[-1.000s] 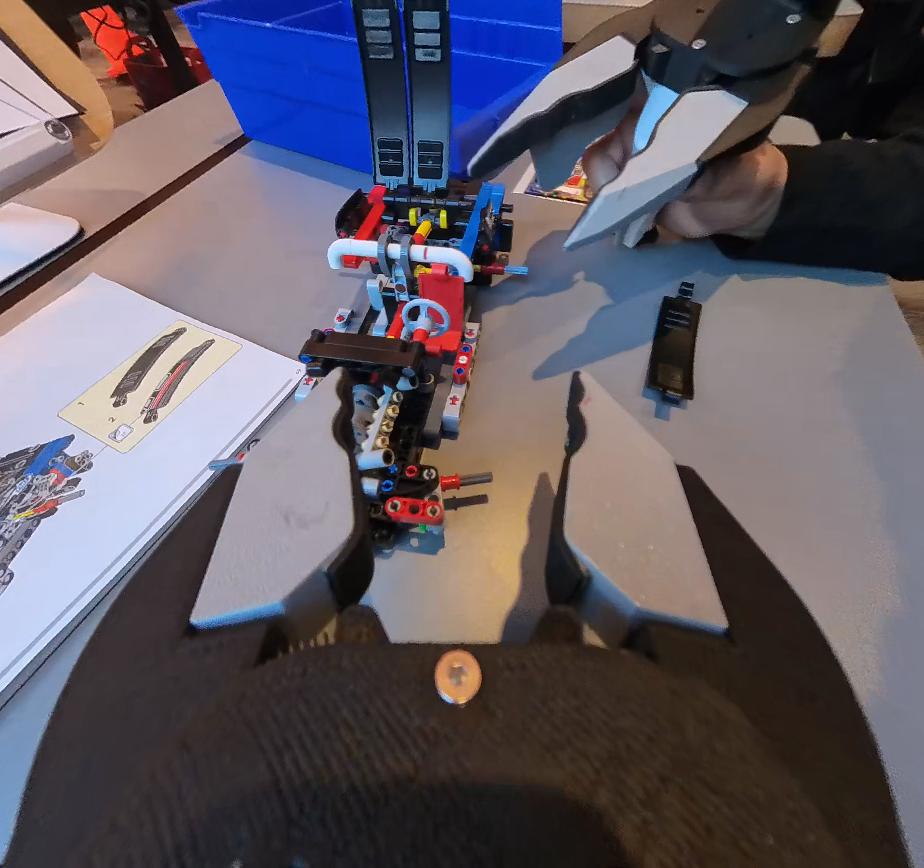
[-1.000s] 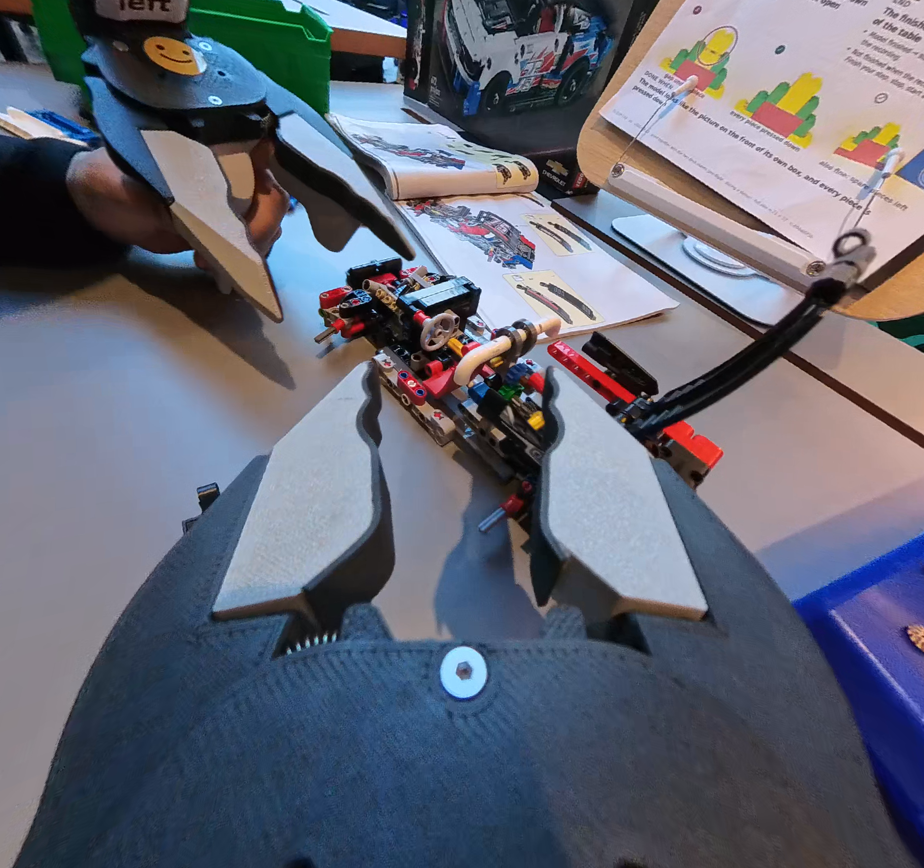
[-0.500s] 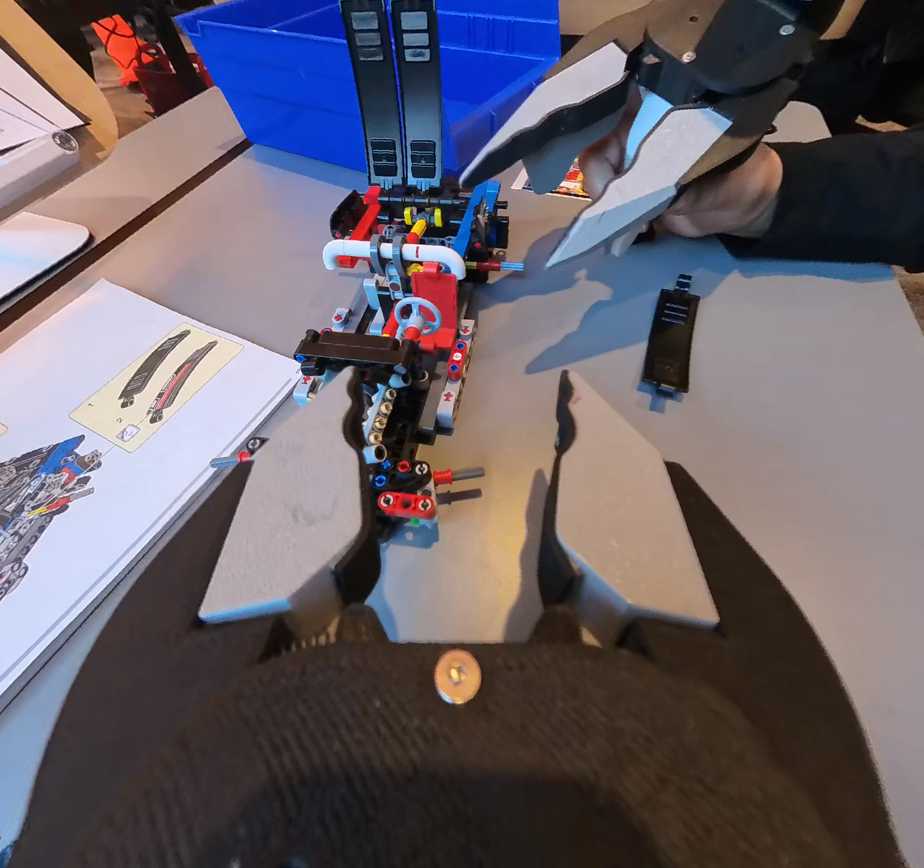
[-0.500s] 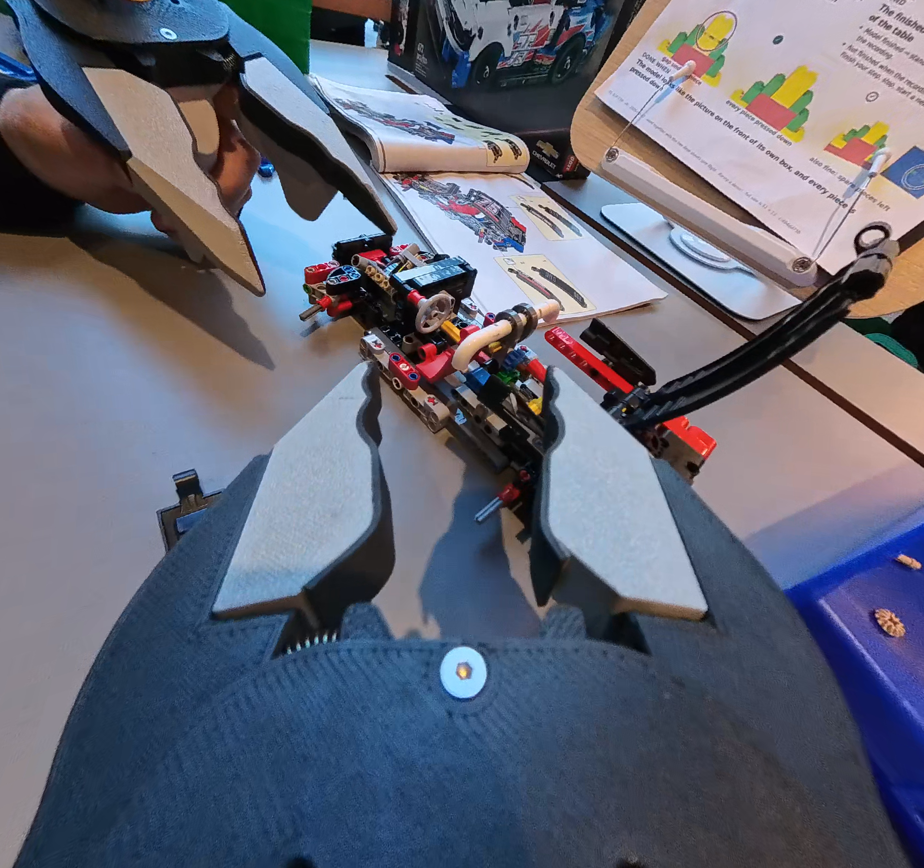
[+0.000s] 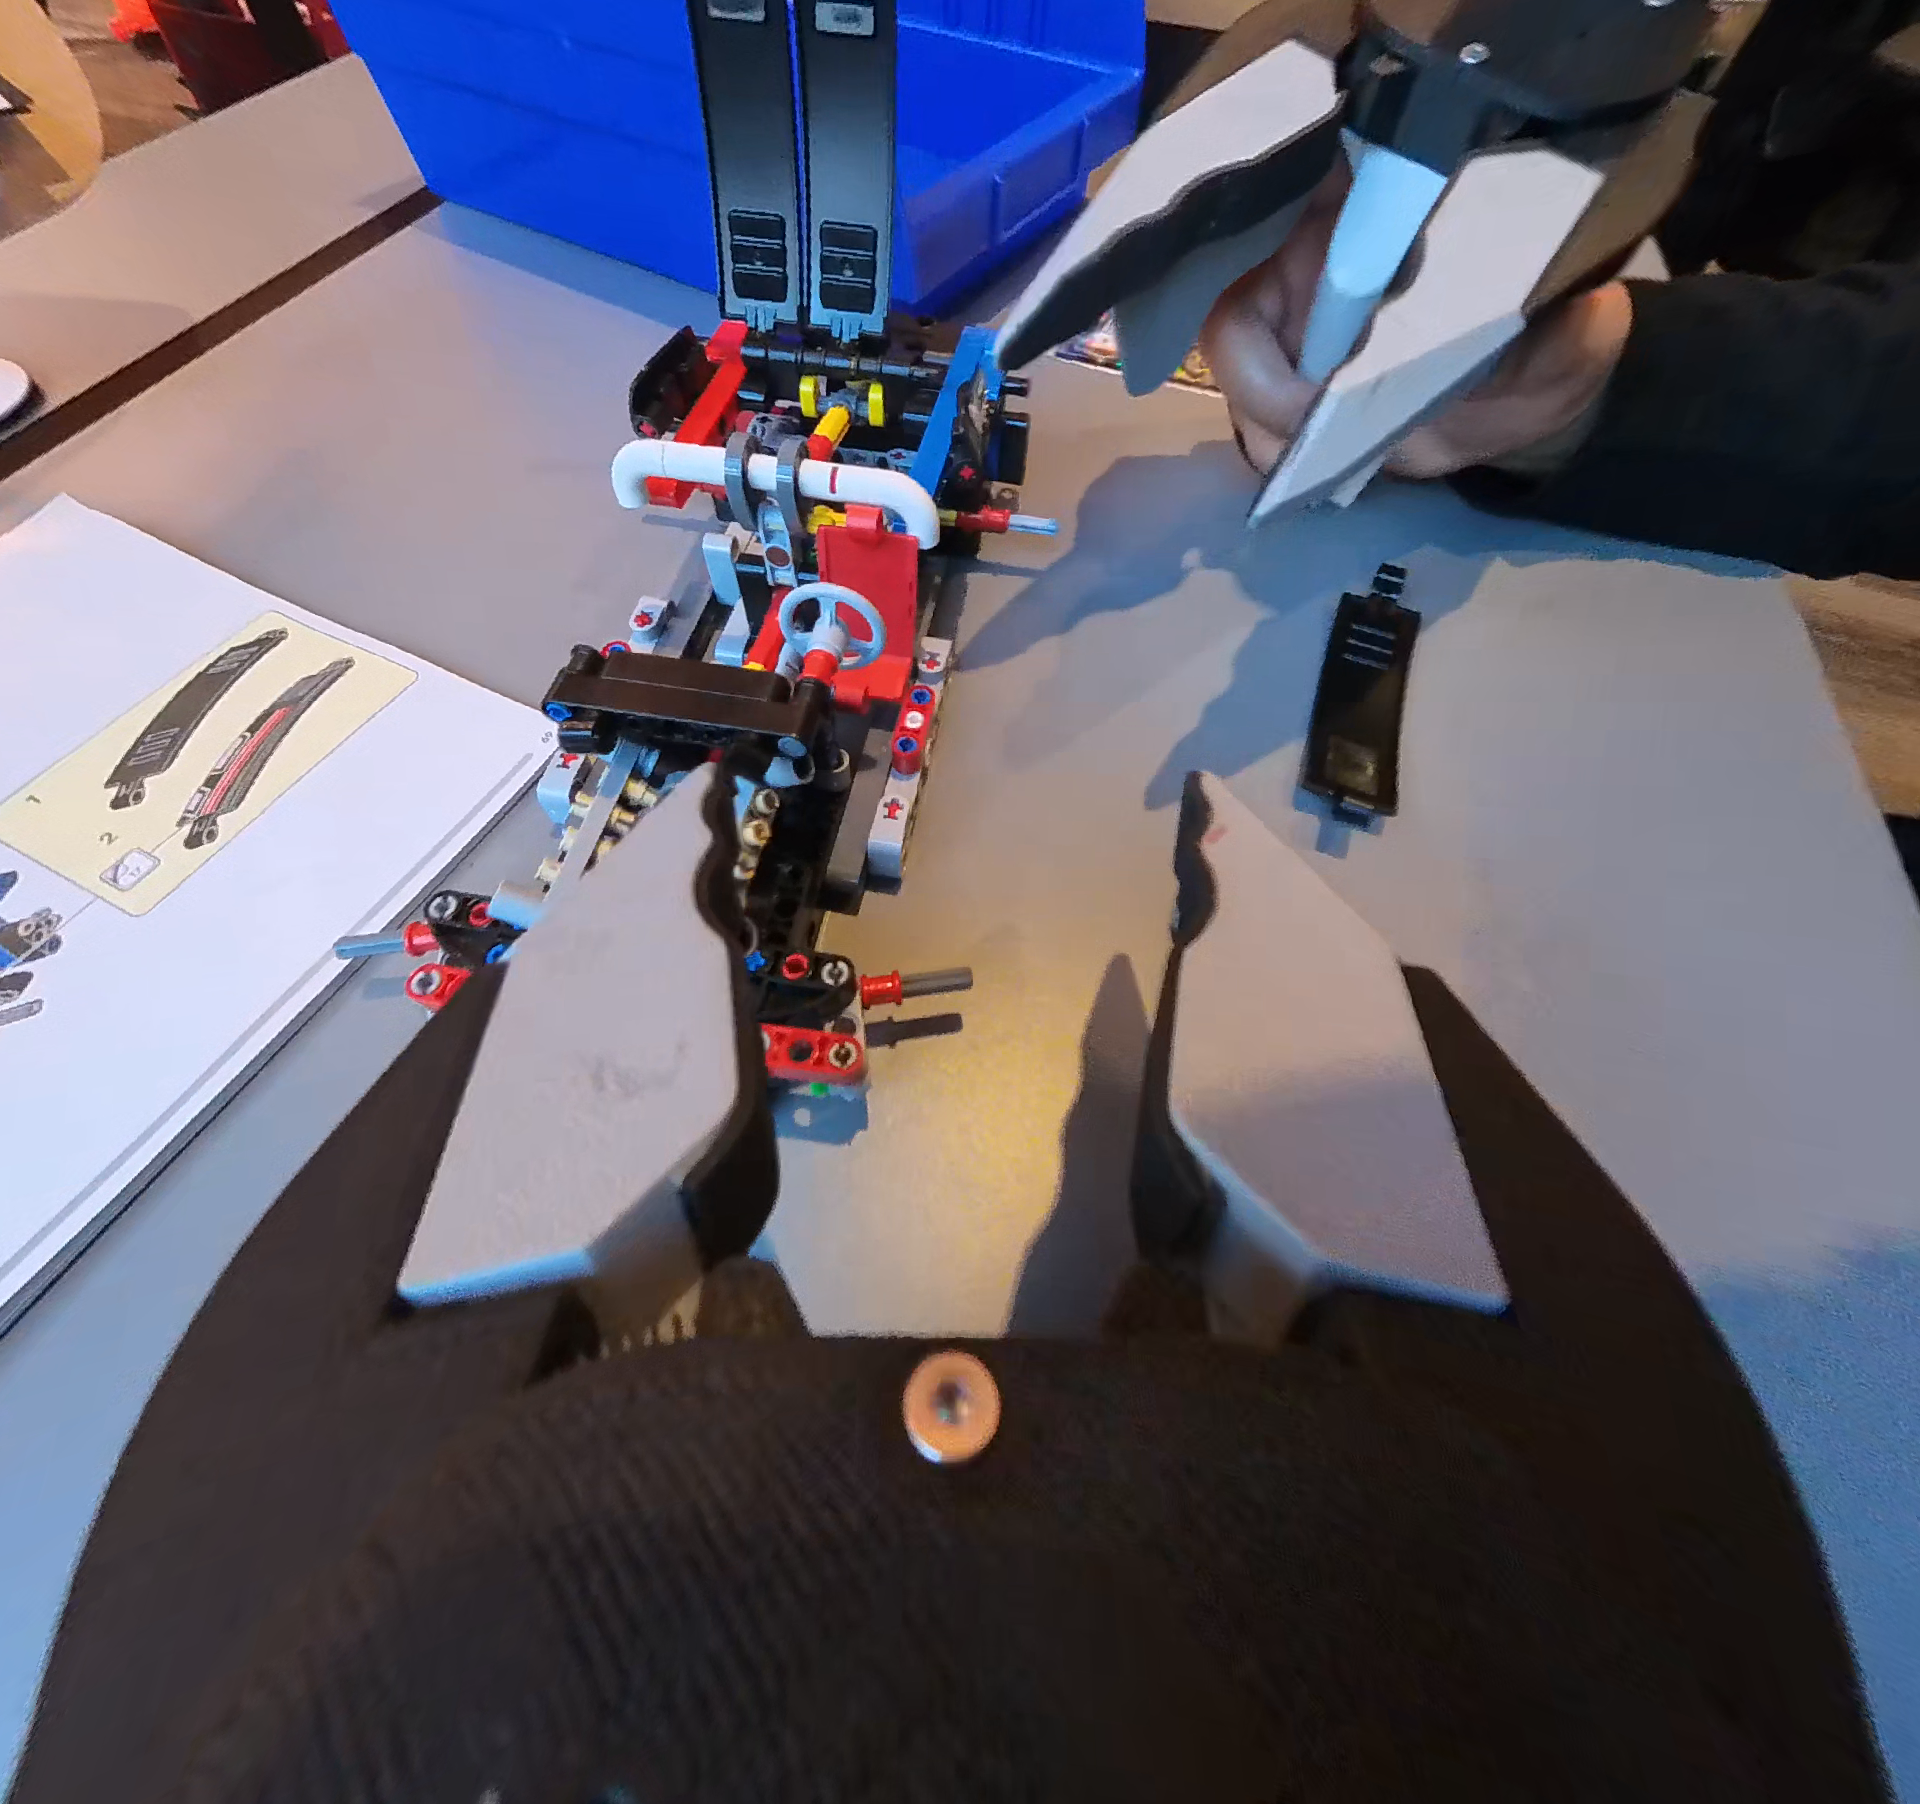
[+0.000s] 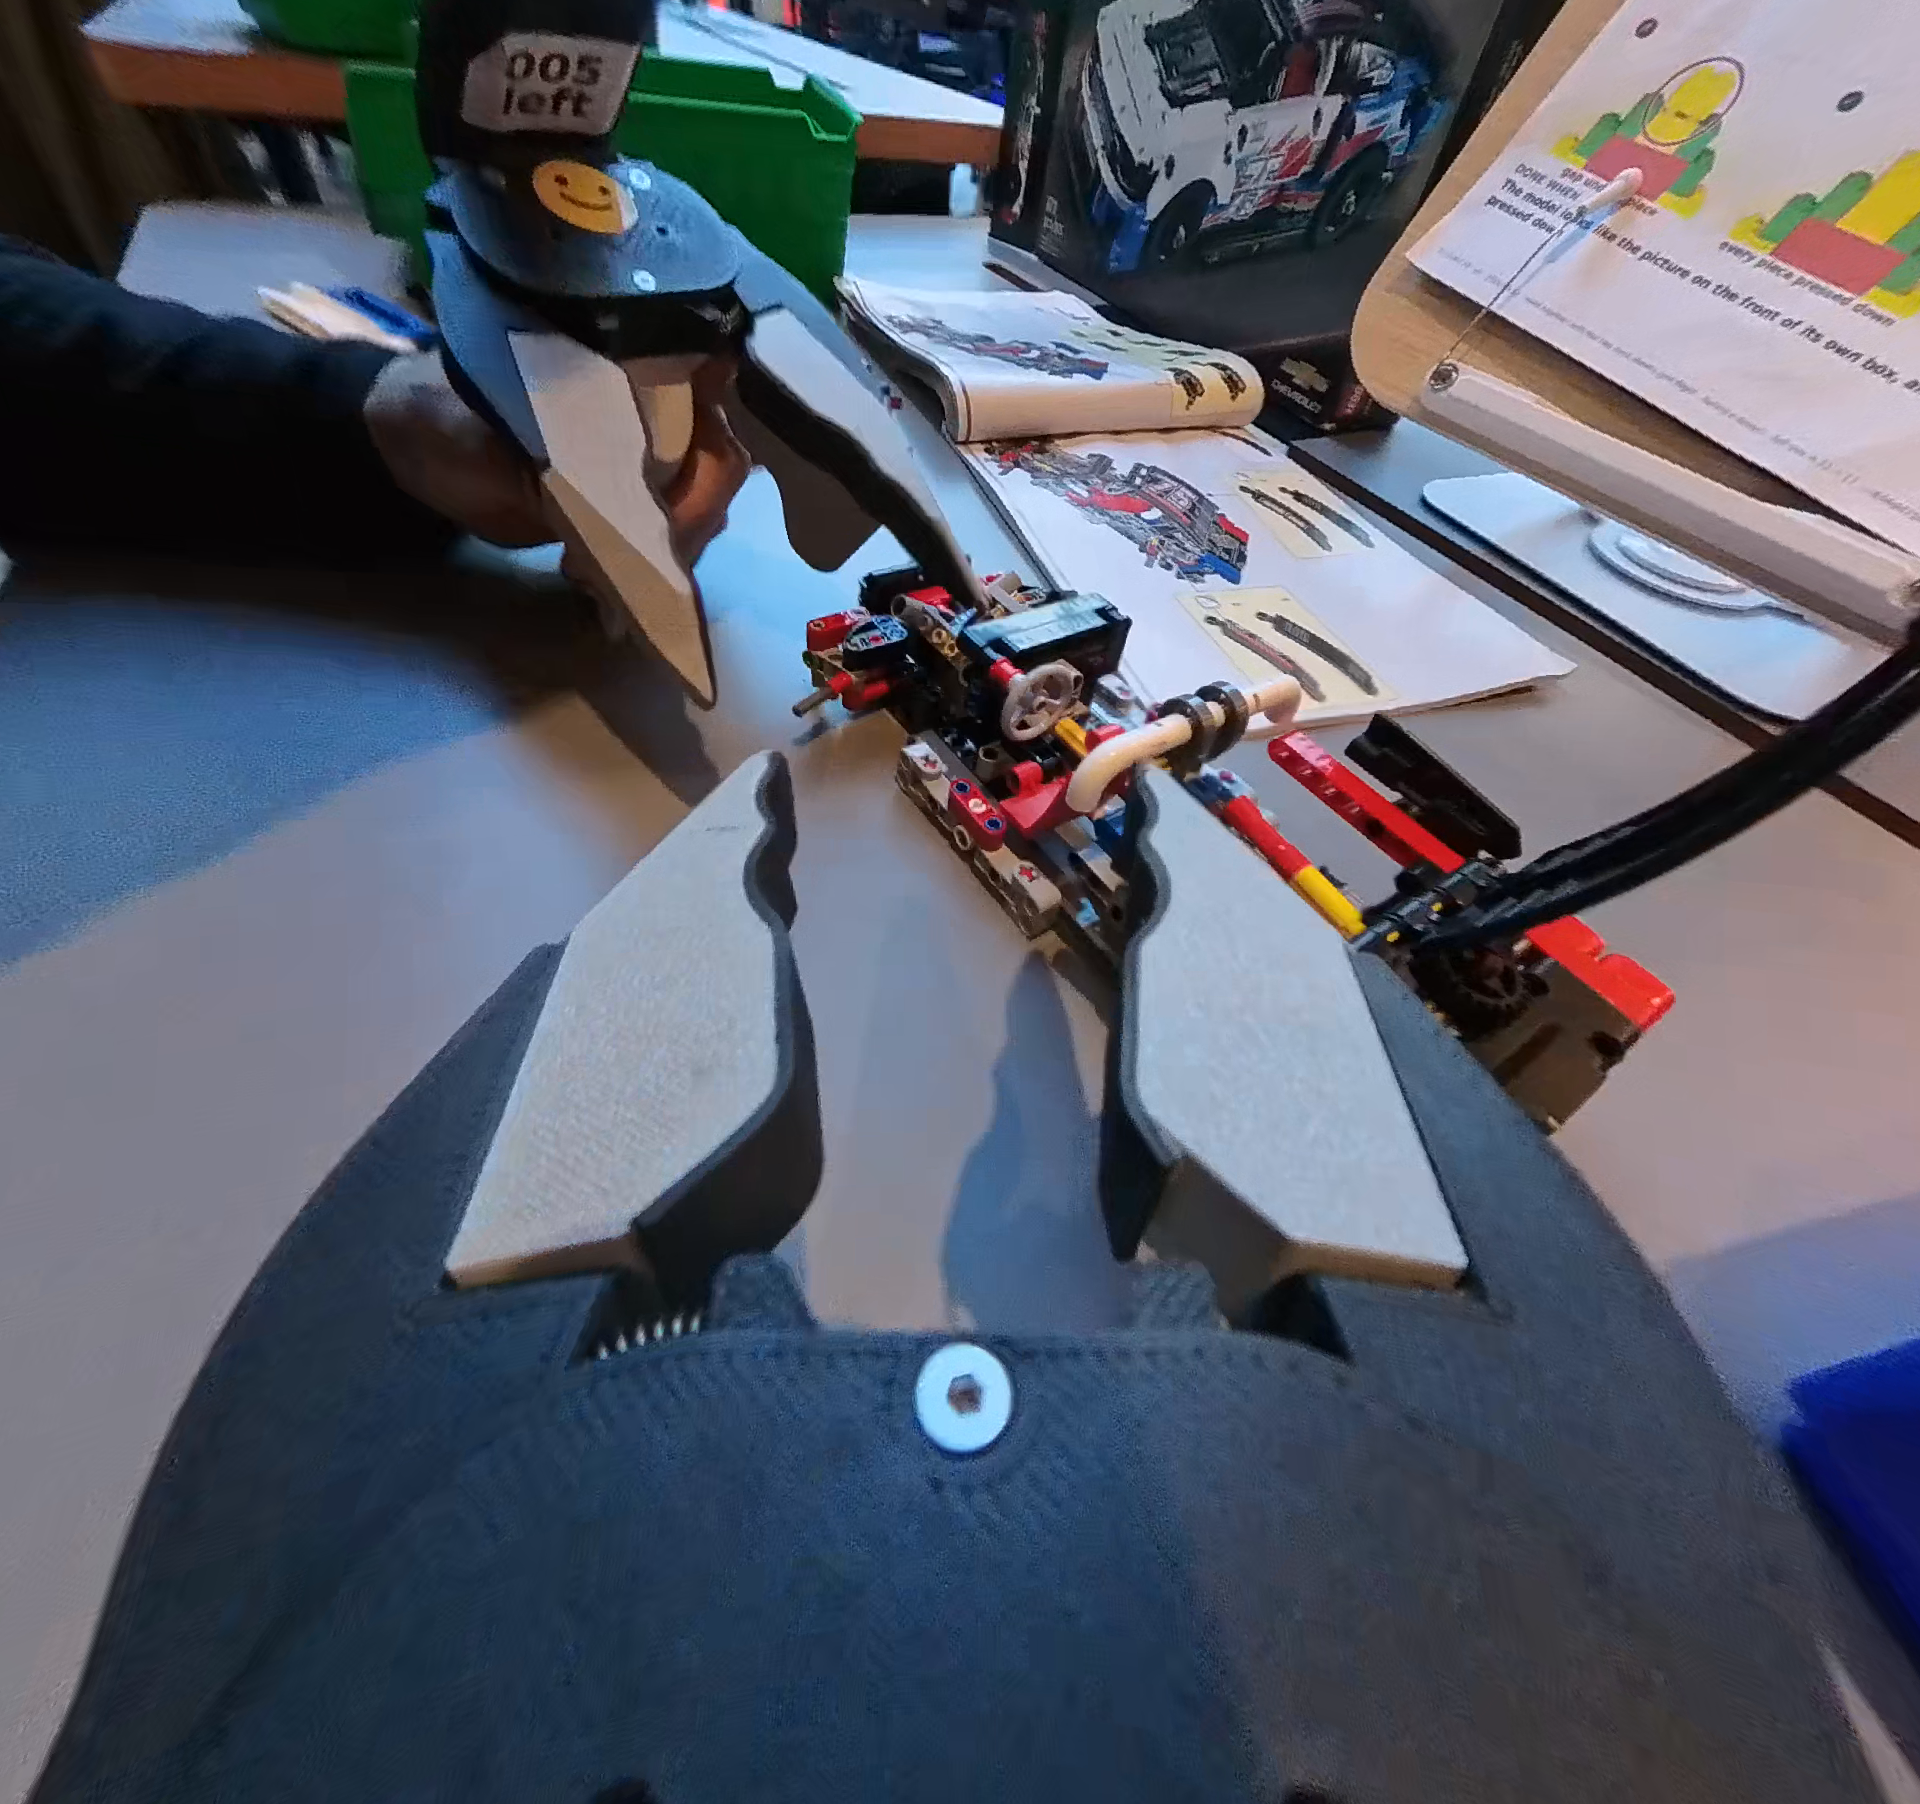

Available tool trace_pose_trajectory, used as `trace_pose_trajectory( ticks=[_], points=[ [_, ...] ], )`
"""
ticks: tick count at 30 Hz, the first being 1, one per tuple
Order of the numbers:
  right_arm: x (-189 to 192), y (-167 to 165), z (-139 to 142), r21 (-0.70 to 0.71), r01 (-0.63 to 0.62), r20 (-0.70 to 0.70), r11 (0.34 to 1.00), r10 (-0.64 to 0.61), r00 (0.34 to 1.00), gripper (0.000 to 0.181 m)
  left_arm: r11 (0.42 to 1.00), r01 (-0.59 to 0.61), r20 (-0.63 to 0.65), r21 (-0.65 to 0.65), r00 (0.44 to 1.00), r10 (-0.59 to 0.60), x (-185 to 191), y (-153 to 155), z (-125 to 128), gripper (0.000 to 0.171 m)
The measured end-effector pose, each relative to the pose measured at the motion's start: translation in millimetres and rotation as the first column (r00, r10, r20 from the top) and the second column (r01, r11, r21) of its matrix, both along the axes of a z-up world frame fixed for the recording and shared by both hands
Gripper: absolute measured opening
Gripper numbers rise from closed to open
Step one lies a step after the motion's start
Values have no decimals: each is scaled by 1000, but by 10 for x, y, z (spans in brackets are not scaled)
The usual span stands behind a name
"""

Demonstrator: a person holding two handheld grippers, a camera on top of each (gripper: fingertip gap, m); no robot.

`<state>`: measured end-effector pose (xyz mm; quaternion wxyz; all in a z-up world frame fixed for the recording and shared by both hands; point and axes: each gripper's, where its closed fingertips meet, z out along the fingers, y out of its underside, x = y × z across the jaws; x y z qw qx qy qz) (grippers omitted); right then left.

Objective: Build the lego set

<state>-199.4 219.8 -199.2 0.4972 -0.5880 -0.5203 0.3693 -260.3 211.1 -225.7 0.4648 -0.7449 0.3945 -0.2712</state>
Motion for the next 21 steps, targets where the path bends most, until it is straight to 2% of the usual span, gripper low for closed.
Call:
trace_pose_trajectory(
  ticks=[4, 9, 15, 19, 21],
  points=[
    [-111, -37, 28, -102, -79, -43, 992, 75, 996, 64, 997, 47, -49, 62, 998, -44, 15, -30, -16, 65],
    [-115, -17, 3, -92, -62, -28, 994, 59, 998, 64, 1000, 20, -3, 23, 1000, -20, -13, 28, 7, 69],
    [-111, -212, 237, 64, -60, -60, 996, 64, 996, 61, 996, 54, -16, 76, 998, -52, 116, -27, 38, 64],
    [-102, -194, 56, 99, -31, -4, 995, 31, 1000, 57, 981, -67, -20, 184, 997, 72, 35, 68, 158, 78],
    [-82, -102, 13, 113, 12, 9, 994, -13, 1000, 58, 967, -140, 22, 211, 990, 138, -30, -23, 243, 77]
  ],
)
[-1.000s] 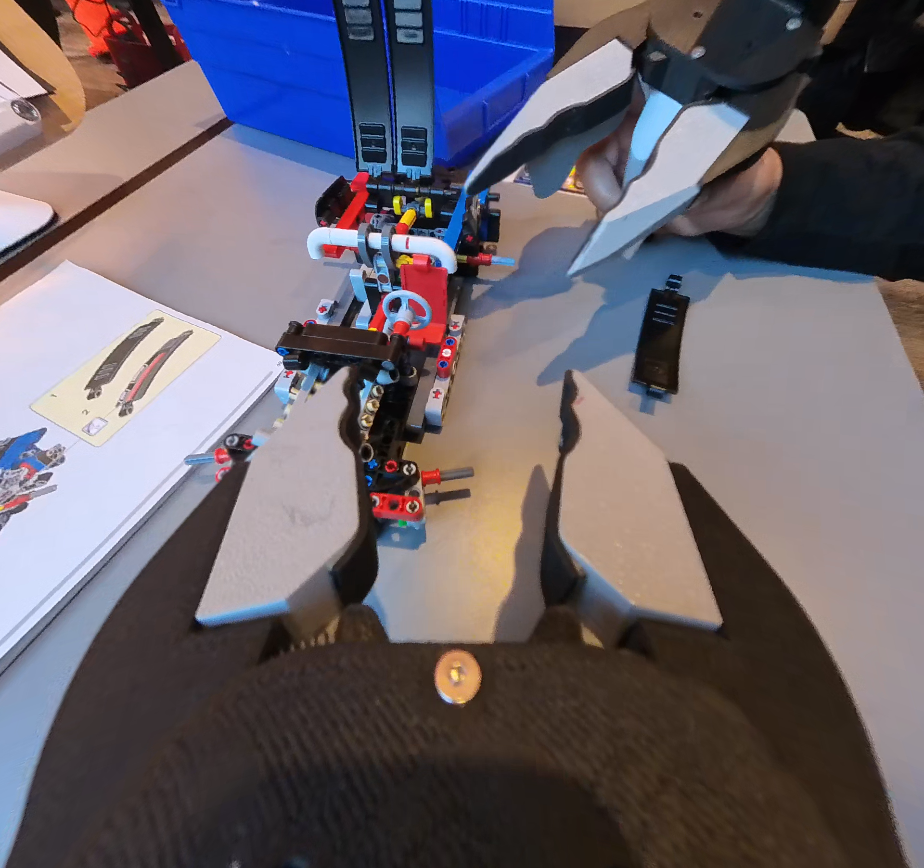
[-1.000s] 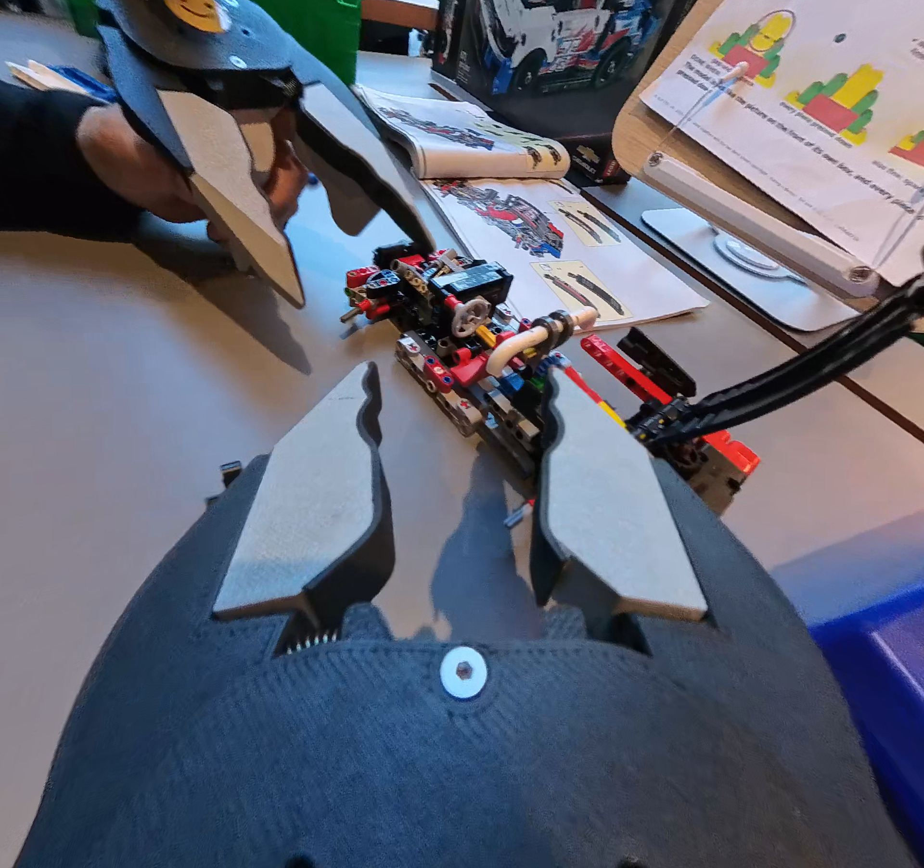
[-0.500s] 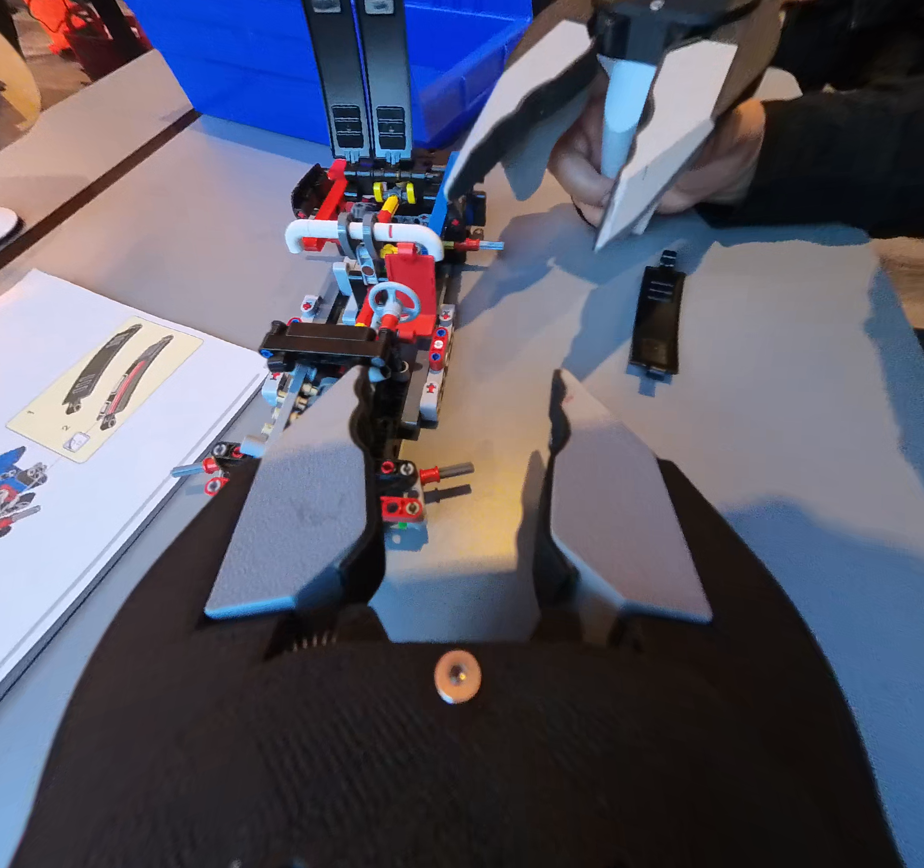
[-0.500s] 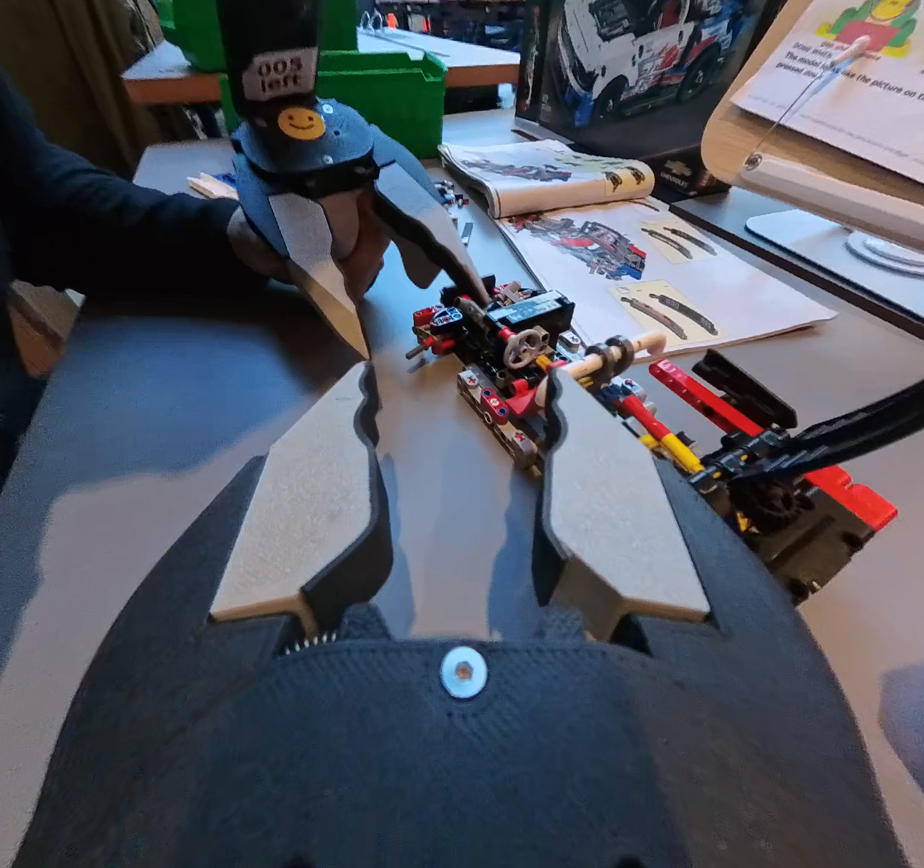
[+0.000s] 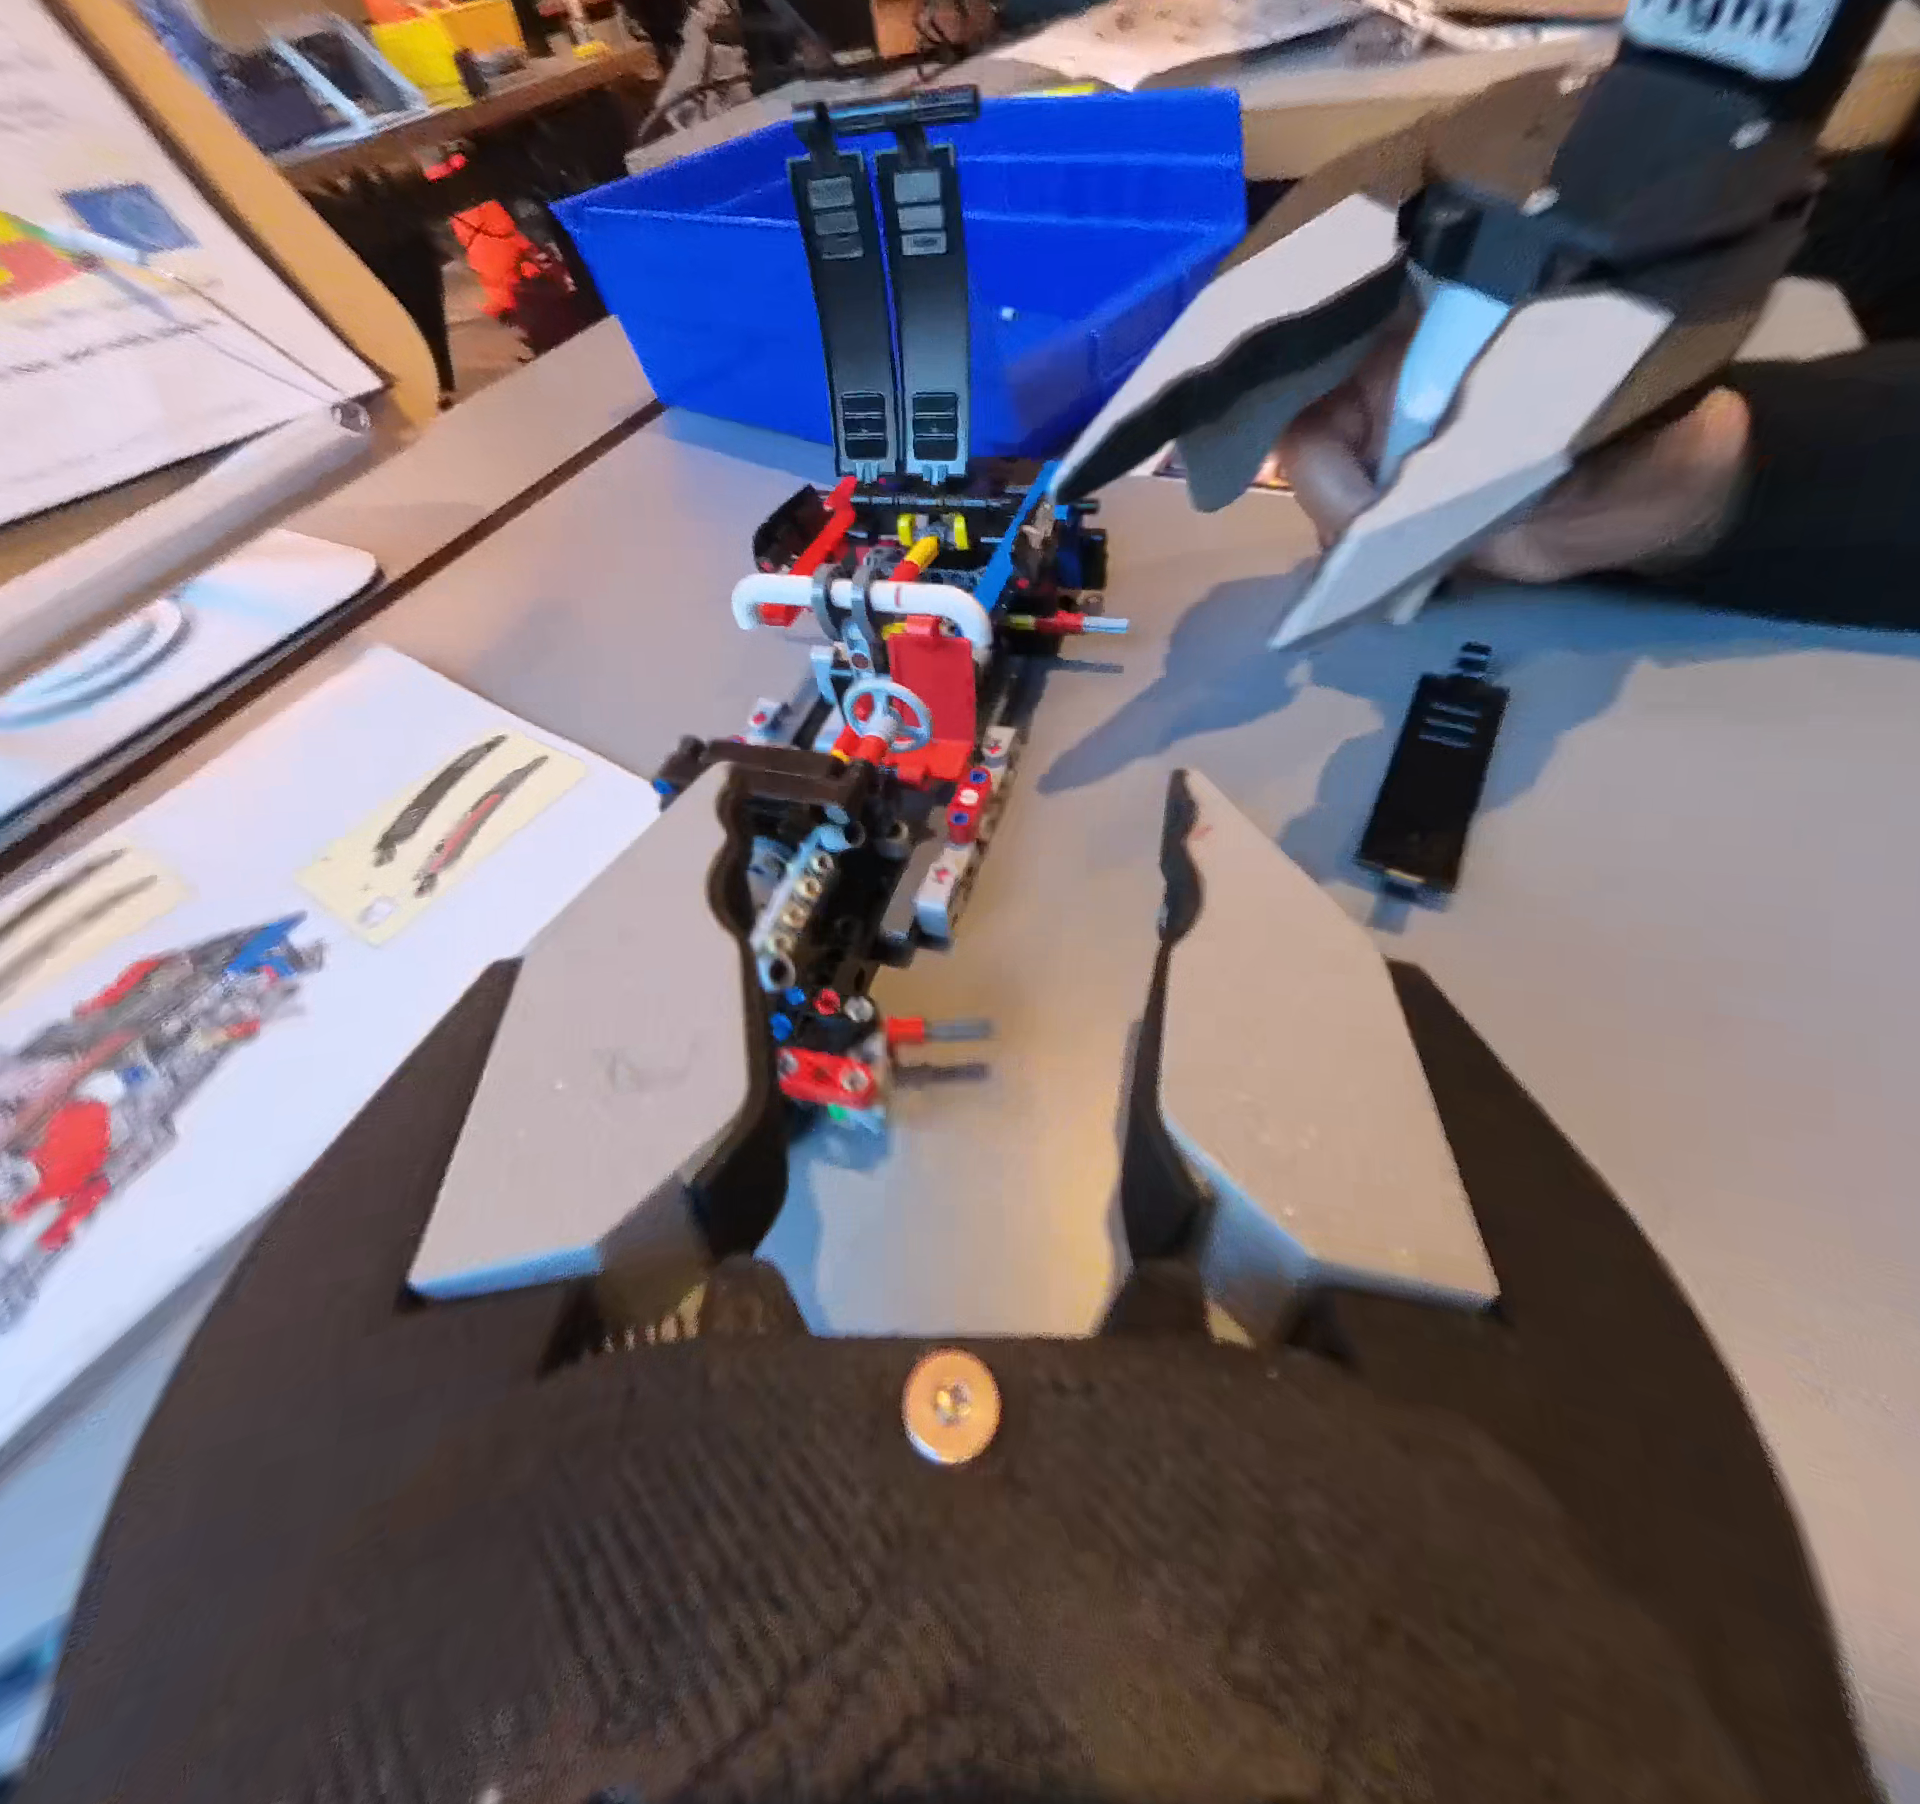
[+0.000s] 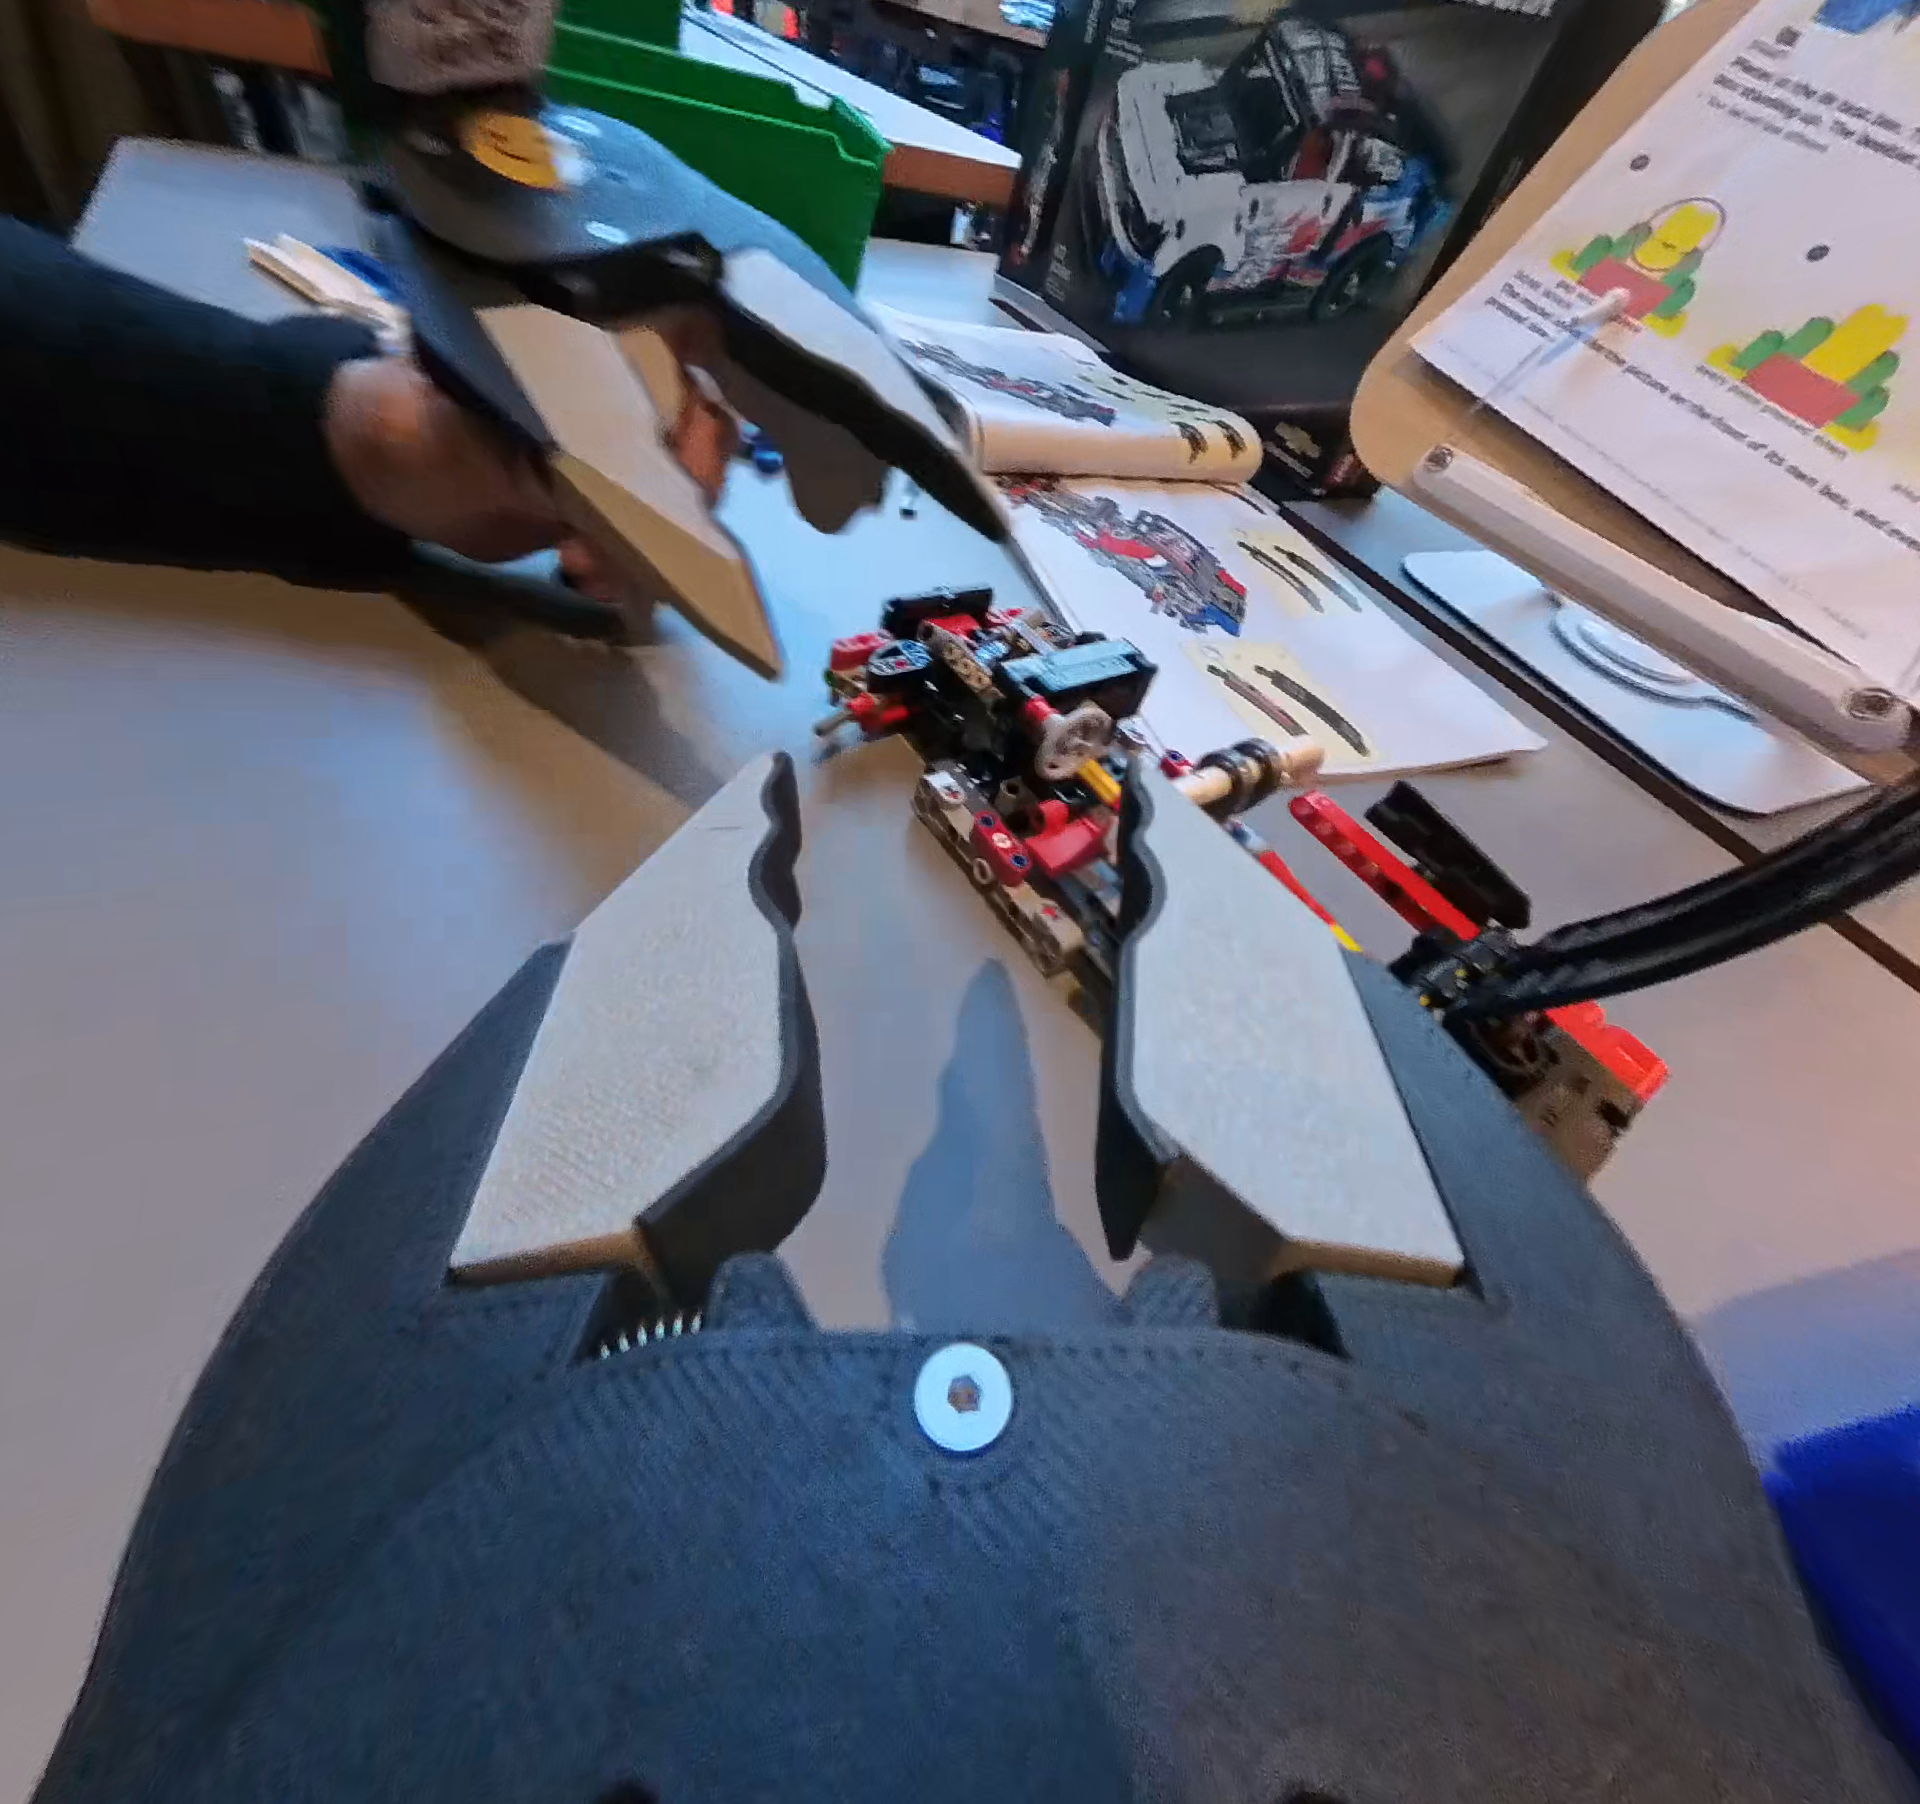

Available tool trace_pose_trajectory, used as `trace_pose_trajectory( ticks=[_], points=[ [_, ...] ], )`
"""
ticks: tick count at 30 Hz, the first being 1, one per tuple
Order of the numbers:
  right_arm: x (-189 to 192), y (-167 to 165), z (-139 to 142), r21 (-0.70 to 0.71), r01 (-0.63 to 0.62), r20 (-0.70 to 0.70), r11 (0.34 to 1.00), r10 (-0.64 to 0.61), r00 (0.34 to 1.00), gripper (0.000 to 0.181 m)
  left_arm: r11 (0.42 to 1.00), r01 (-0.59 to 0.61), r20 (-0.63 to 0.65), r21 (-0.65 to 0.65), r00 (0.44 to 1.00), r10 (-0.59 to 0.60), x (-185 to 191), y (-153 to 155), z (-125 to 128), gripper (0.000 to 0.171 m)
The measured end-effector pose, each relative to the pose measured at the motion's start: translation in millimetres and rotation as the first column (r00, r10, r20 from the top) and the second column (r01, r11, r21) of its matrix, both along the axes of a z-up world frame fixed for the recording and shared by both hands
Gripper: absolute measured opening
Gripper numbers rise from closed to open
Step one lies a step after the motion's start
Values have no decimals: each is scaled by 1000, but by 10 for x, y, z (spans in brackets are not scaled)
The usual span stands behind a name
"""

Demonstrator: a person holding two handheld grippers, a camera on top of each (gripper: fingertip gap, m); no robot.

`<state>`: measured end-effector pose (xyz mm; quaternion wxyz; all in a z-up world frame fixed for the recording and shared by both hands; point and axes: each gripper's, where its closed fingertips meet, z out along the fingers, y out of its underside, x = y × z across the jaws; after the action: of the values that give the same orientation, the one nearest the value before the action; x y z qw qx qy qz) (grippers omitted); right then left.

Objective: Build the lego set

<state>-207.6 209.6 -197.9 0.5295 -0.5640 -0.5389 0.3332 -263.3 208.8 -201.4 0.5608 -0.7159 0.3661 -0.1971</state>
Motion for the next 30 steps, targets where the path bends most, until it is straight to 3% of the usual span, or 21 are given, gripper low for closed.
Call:
trace_pose_trajectory(
  ticks=[4, 7, 9, 15, 19, 22, 27, 30],
  points=[
    [34, 108, -22, 14, 71, 10, 997, -71, 997, 62, 997, -30, 33, -77, 999, 33, 26, -469, -58, 82],
    [52, 155, -41, 36, 117, 25, 992, -118, 993, 63, 998, -16, -63, -67, 998, 12, 136, -754, -41, 83],
    [65, 192, -50, 39, 143, 31, 989, -144, 989, 64, 997, -49, -125, -66, 991, 40, 169, -769, -25, 101],
    [93, 262, -56, 1, 170, 26, 985, -170, 985, 66, 996, -42, -90, -83, 995, 34, 233, -658, 95, 102],
    [64, 206, -63, 24, 142, 35, 990, -142, 989, 62, 991, -3, -83, -132, 997, -8, 203, -566, -90, 105],
    [45, 166, -35, 3, 106, 12, 994, -106, 994, 58, 987, 40, -94, -156, 994, -55, 140, -591, -310, 100],
    [33, 125, 126, -132, 11, -91, 991, -23, 996, 51, 992, 123, -82, 28, 989, -121, 69, -648, -121, 79],
    [18, 87, 178, -160, -16, -108, 987, -2, 994, 45, 981, 192, -53, -39, 980, -194, 85, -682, -151, 76]
  ],
)
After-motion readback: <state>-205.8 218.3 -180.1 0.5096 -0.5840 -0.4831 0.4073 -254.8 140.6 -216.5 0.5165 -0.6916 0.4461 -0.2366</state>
